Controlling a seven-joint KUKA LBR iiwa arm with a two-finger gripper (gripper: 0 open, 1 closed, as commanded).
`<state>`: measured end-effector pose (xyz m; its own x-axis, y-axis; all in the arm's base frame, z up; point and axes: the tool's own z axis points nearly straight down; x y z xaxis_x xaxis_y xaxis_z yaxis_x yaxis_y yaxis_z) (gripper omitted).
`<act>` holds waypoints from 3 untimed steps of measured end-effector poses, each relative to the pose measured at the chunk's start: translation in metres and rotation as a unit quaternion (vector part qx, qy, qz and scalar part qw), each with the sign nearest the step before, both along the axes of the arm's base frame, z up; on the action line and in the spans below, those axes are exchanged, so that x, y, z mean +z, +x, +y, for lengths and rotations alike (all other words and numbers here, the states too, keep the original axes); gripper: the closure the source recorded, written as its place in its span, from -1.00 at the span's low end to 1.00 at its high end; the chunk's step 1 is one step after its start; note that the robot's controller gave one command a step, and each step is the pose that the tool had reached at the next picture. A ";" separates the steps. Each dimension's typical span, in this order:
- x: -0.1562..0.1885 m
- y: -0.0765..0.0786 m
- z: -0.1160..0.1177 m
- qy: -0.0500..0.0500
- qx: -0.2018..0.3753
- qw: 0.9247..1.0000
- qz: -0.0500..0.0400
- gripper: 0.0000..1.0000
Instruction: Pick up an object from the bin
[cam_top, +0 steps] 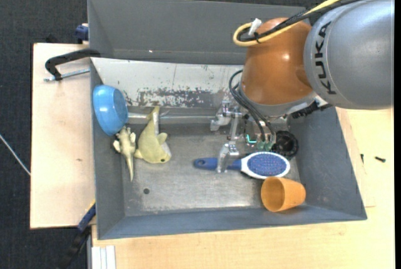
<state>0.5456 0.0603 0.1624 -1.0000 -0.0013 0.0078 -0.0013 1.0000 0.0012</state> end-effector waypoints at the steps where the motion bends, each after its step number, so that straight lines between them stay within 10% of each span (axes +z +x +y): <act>1: -0.091 0.016 -0.019 0.001 0.093 0.996 -0.007 -1.00; 2: -0.087 0.018 -0.018 0.001 0.092 0.996 -0.011 1.00; 3: 0.038 0.035 -0.007 0.000 0.078 0.997 -0.011 1.00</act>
Offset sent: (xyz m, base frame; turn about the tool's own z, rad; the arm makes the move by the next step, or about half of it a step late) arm 0.0134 -0.0197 -0.0924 -0.1875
